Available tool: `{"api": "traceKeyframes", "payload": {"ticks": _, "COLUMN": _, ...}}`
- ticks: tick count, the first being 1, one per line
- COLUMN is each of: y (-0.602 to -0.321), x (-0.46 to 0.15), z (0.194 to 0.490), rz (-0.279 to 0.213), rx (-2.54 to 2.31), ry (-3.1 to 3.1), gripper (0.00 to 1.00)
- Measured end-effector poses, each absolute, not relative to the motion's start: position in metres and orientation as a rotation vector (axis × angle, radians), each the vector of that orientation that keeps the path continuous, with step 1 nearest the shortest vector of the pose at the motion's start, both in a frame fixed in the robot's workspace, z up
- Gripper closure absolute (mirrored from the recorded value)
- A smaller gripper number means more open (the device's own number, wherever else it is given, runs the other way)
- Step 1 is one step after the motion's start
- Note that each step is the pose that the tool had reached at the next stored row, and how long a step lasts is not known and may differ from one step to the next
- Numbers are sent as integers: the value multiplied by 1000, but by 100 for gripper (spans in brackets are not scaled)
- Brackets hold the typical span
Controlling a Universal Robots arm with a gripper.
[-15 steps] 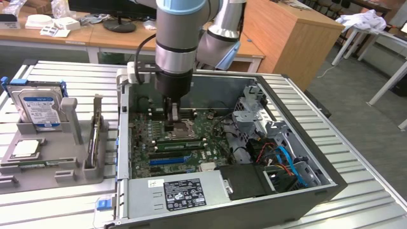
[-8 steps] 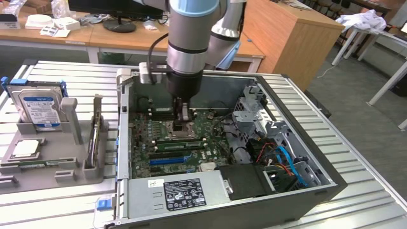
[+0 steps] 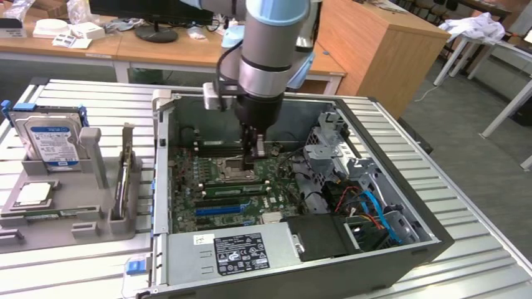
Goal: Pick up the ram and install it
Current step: 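Press down the ram until it locks into place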
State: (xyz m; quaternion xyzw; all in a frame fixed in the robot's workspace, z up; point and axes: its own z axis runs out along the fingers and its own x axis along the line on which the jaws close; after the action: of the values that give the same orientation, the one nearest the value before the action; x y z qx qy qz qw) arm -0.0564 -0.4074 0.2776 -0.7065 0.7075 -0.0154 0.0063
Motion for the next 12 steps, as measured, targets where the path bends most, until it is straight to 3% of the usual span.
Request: {"api": "traceKeyframes", "payload": {"ticks": 12, "y": -407, "x": -26, "z": 291, "rz": -48, "rx": -2206, "ry": 2219, "gripper": 89}}
